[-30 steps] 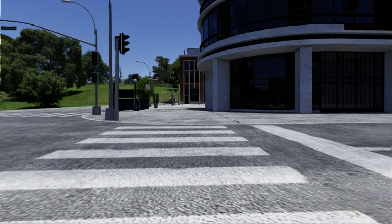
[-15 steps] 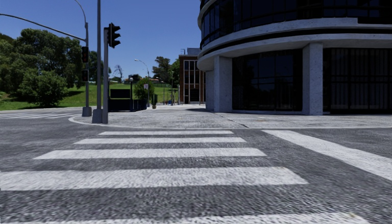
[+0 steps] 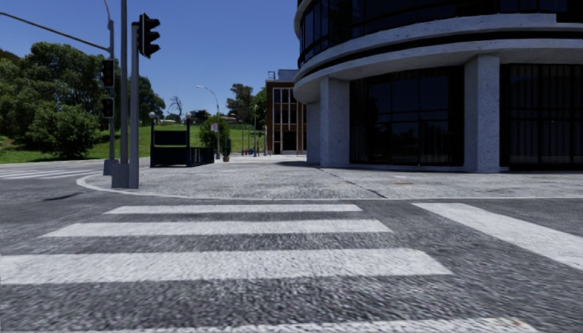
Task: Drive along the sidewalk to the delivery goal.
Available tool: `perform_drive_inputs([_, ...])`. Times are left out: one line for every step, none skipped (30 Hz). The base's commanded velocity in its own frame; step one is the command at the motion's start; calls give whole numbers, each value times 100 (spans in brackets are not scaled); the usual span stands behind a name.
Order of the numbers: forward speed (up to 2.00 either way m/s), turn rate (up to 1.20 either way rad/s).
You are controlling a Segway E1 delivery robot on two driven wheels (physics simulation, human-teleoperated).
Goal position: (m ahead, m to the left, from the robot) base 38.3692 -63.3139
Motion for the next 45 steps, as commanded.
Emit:
perform_drive_inputs([200,0])
perform_drive_inputs([200,0])
perform_drive_inputs([200,0])
perform_drive_inputs([200,0])
perform_drive_inputs([200,0])
perform_drive_inputs([200,0])
perform_drive_inputs([200,0])
perform_drive_inputs([200,0])
perform_drive_inputs([200,0])
perform_drive_inputs([200,0])
perform_drive_inputs([200,0])
perform_drive_inputs([200,0])
perform_drive_inputs([200,0])
perform_drive_inputs([200,0])
perform_drive_inputs([200,0])
perform_drive_inputs([200,0])
perform_drive_inputs([200,0])
perform_drive_inputs([200,0])
perform_drive_inputs([200,0])
perform_drive_inputs([200,0])
perform_drive_inputs([200,0])
perform_drive_inputs([200,0])
perform_drive_inputs([200,0])
perform_drive_inputs([200,0])
perform_drive_inputs([200,0])
perform_drive_inputs([200,0])
perform_drive_inputs([200,0])
perform_drive_inputs([200,0])
perform_drive_inputs([200,0])
perform_drive_inputs([200,0])
perform_drive_inputs([200,0])
perform_drive_inputs([200,0])
perform_drive_inputs([200,0])
perform_drive_inputs([200,0])
perform_drive_inputs([200,0])
perform_drive_inputs([200,0])
perform_drive_inputs([200,0])
perform_drive_inputs([200,0])
perform_drive_inputs([200,0])
perform_drive_inputs([200,0])
perform_drive_inputs([200,0])
perform_drive_inputs([200,0])
perform_drive_inputs([200,0])
perform_drive_inputs([200,-17])
perform_drive_inputs([200,-22])
